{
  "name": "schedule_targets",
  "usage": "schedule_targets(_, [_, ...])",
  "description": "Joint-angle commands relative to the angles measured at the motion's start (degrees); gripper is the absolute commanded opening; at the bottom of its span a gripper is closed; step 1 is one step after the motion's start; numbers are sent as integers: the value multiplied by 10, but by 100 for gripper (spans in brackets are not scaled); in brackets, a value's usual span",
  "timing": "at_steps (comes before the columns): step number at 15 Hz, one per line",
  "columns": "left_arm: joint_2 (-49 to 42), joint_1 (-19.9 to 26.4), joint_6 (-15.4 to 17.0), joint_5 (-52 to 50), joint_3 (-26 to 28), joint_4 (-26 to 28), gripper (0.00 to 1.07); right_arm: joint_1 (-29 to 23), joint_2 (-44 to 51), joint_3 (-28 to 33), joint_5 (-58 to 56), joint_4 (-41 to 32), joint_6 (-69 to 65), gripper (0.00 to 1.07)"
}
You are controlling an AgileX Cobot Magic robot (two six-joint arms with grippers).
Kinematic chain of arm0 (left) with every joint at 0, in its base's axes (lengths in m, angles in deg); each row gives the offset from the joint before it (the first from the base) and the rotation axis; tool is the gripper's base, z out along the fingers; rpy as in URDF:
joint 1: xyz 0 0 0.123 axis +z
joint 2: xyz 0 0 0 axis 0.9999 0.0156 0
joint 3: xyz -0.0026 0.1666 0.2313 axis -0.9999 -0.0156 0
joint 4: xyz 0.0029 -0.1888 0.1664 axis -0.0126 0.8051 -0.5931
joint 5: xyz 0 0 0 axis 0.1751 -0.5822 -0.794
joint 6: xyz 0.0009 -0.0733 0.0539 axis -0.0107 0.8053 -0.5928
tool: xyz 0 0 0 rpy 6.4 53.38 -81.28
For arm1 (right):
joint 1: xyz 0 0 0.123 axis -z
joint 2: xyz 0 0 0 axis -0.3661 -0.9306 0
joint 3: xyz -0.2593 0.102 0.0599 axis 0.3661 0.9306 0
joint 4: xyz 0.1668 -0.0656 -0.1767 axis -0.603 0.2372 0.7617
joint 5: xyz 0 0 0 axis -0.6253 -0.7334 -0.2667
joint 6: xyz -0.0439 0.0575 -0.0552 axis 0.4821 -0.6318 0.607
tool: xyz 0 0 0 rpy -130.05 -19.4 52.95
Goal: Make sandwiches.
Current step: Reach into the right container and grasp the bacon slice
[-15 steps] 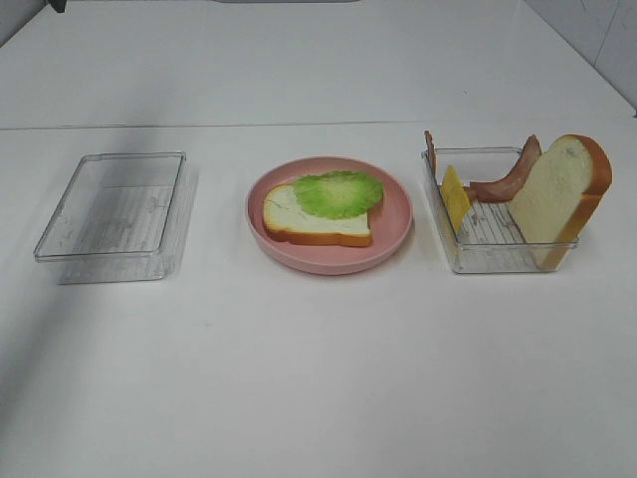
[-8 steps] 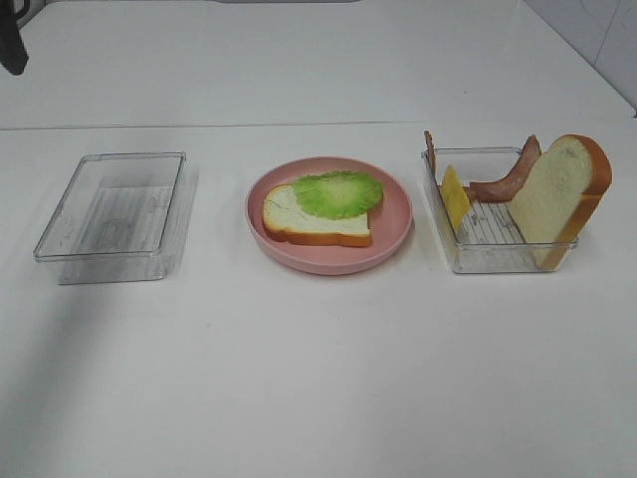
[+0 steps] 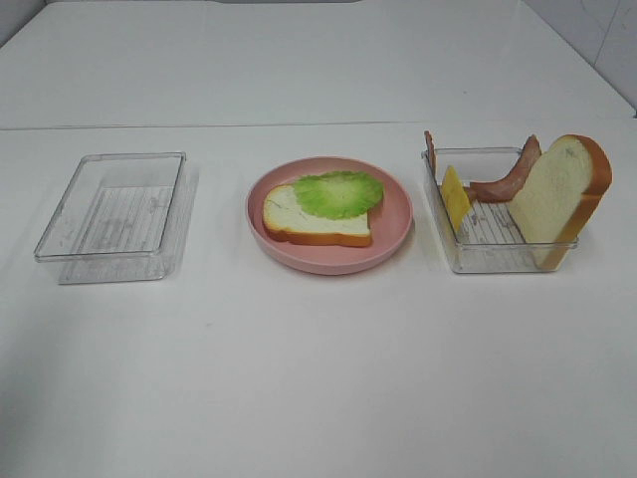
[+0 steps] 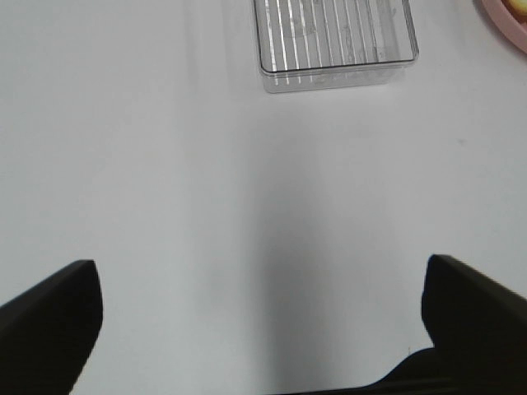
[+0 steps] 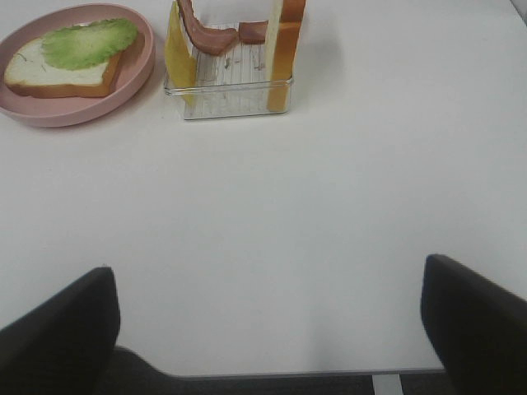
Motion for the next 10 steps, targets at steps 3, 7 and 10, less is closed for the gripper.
schedule_targets(3, [-262,-3,-3,12,-98,-14,98,2,12,1,5,-1,5,96])
schedule_targets(7, [-413,-3,-3,43,-115,-14,98,2,12,1,5,-1,5,96])
schedule_targets(10, [-472,-3,-2,58,-133,-15,98,2,12,1,5,-1,5,96])
